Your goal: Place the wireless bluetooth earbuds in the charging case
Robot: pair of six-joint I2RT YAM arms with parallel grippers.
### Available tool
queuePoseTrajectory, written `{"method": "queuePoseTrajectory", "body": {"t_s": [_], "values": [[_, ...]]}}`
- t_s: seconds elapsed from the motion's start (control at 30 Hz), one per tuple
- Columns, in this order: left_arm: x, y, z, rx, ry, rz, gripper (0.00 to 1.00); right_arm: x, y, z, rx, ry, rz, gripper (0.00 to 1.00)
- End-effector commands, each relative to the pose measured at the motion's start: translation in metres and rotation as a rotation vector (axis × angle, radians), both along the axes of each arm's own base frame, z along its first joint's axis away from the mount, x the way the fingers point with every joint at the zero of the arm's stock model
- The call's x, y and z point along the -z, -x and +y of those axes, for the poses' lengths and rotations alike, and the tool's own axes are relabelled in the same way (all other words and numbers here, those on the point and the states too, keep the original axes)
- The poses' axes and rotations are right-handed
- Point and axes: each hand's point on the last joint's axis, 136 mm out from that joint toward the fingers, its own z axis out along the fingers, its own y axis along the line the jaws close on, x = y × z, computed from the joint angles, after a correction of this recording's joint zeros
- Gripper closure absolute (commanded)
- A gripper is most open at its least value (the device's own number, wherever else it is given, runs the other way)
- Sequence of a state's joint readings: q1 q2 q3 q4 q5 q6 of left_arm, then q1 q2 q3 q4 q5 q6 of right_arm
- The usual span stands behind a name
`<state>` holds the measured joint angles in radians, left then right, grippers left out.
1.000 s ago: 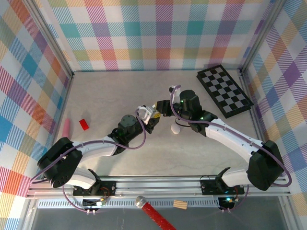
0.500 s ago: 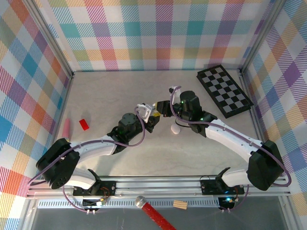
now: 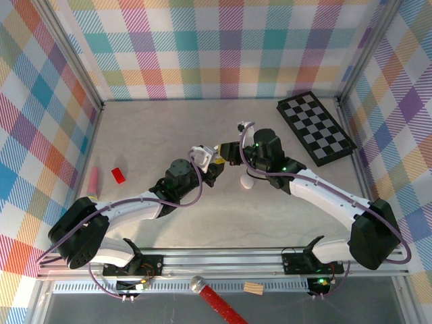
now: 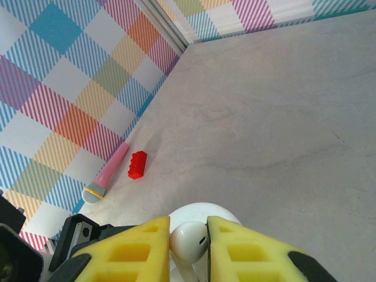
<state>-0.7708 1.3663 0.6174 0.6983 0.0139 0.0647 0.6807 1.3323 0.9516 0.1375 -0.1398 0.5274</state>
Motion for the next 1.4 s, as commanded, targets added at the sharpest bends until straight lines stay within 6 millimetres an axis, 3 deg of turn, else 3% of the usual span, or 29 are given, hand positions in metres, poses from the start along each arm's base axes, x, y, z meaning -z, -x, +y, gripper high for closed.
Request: {"method": "queuePoseTrajectory", "body": {"t_s": [0.0,0.43,0.7,1.03,1.2,1.37], "values": [[-0.034,0.001,-0.002,-0.005,0.08,-0.047,1.0,0.002,0.003,-0.005,0.001,0.014,-0.023,0.79],[-0.043,0.0,-0.003,-0.004,0.102,-0.021,1.0,0.008,0.006,-0.006,0.002,0.012,-0.007,0.79],[-0.045,0.0,-0.003,-0.004,0.108,-0.026,1.0,0.023,0.007,-0.008,0.011,0.024,0.052,0.79],[-0.048,-0.003,-0.004,-0.011,0.115,-0.026,1.0,0.021,0.01,-0.013,0.029,0.017,0.043,0.78],[-0.048,-0.002,-0.006,0.0,0.113,-0.025,1.0,0.017,0.013,-0.011,0.012,0.001,0.042,0.7],[-0.042,0.0,-0.006,0.026,0.11,-0.021,1.0,-0.009,0.019,-0.016,0.015,-0.034,0.028,0.5]]}}
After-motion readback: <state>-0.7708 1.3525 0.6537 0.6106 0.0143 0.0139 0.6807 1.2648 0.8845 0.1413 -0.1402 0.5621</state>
